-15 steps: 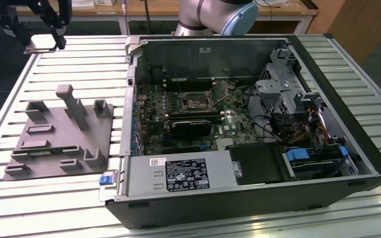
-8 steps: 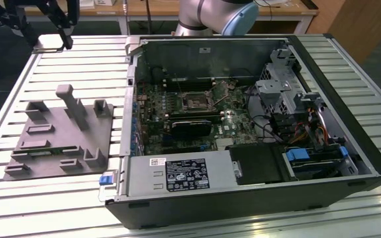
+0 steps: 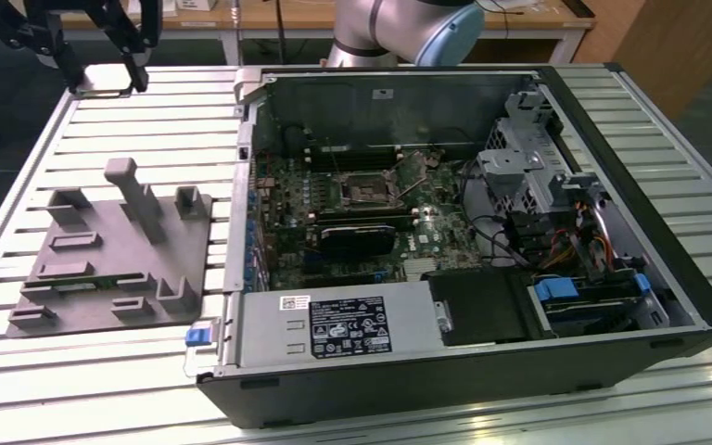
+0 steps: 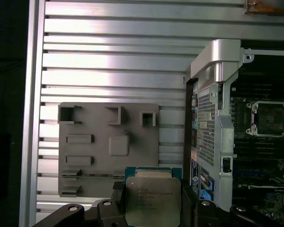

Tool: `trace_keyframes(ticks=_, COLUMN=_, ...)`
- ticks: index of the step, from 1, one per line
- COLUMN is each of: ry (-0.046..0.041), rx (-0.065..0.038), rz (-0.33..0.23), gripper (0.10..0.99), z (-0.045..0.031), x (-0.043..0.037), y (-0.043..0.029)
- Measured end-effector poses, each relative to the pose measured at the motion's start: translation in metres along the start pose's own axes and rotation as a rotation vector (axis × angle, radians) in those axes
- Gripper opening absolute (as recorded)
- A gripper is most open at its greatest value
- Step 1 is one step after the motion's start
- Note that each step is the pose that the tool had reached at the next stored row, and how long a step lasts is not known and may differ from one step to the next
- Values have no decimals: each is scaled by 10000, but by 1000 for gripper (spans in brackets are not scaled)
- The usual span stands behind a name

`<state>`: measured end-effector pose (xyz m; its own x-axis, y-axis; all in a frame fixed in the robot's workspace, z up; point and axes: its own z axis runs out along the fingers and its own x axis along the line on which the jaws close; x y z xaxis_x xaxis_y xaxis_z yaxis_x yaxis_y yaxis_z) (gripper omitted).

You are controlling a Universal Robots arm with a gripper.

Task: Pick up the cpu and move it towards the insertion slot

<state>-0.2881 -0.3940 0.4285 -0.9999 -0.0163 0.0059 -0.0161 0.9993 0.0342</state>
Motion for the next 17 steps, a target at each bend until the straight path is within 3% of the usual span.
trace_keyframes(ticks=17, ry=0, rx=0, rz=0, gripper=545, z=-1, x=-233, y=-4)
